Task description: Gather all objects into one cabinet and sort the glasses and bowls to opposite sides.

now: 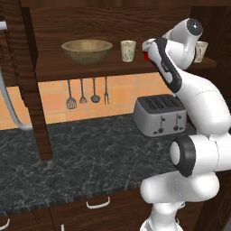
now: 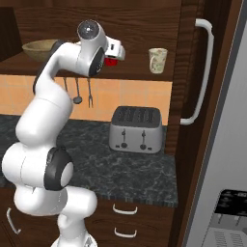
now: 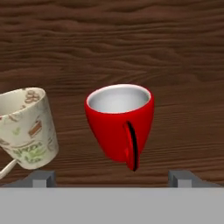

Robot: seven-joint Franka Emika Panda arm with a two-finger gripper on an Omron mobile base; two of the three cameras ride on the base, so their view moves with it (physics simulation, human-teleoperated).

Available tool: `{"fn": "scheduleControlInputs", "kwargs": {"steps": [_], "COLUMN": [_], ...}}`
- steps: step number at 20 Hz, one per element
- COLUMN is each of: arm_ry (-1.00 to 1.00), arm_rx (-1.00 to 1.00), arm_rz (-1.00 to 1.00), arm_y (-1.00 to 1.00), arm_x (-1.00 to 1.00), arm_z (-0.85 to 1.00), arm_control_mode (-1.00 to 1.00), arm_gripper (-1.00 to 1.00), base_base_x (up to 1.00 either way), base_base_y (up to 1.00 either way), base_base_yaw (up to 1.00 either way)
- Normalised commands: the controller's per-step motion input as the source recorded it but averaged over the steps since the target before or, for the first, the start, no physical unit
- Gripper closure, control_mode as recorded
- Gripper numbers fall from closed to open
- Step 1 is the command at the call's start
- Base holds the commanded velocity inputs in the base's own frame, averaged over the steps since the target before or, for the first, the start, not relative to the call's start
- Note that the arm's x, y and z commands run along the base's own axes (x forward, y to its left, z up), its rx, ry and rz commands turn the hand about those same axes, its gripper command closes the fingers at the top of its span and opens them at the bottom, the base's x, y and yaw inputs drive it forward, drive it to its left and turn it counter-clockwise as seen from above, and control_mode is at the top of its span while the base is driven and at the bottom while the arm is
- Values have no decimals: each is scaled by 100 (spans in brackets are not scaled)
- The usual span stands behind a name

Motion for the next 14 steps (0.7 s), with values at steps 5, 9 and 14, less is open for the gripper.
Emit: {"fn": "scheduleControlInputs", "kwargs": {"steps": [5,9,14], "arm_ry": [0,0,0], "arm_rx": [0,0,0], "arm_rz": [0,0,0], "arm_y": [0,0,0], "arm_x": [54,48,28], "arm_z": [-1,0,-1], "arm_control_mode": [-100,-100,-100], "arm_gripper": [-100,-100,-100], "base_base_x": [0,0,0], "base_base_y": [0,0,0], "base_base_yaw": [0,0,0]}}
